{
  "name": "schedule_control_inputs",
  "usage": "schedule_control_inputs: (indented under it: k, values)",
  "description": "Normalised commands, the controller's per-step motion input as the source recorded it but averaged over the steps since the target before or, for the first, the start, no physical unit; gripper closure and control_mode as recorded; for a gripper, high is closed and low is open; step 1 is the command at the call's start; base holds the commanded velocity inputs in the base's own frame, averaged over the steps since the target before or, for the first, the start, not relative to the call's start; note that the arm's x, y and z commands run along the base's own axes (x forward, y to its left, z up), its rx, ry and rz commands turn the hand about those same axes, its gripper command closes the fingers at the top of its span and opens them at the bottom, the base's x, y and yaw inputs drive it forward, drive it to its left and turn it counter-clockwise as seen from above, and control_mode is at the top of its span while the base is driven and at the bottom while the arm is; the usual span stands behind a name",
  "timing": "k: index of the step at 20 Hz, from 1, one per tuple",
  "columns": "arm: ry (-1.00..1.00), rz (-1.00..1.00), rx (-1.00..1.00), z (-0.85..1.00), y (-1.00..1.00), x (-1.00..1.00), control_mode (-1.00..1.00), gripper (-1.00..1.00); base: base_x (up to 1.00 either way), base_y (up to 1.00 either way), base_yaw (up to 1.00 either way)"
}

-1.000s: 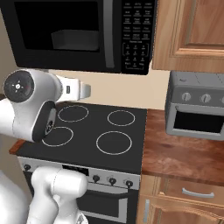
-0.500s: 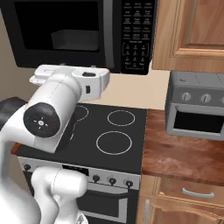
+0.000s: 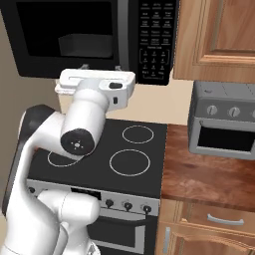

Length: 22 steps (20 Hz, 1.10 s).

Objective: Open the microwave door.

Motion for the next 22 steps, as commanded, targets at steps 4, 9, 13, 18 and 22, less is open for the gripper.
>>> schedule_control_inputs:
  k: [4, 9, 13, 18, 22]
  values:
    - [0.07, 0.00, 0.00, 0.01, 0.00, 0.68, -1.00, -1.00, 0.00, 0.00, 0.00]
    - [0.09, 0.01, 0.00, 0.09, 0.00, 0.65, -1.00, -1.00, 0.00, 0.00, 0.00]
    - [0.09, 0.05, 0.00, 0.00, -0.10, 0.55, -1.00, -1.00, 0.00, 0.00, 0.00]
    - [0.05, 0.04, 0.00, 0.00, -0.09, 0.59, -1.00, -1.00, 0.00, 0.00, 0.00]
    - [0.01, 0.00, 0.00, 0.00, -0.27, 0.46, -1.00, -1.00, 0.00, 0.00, 0.00]
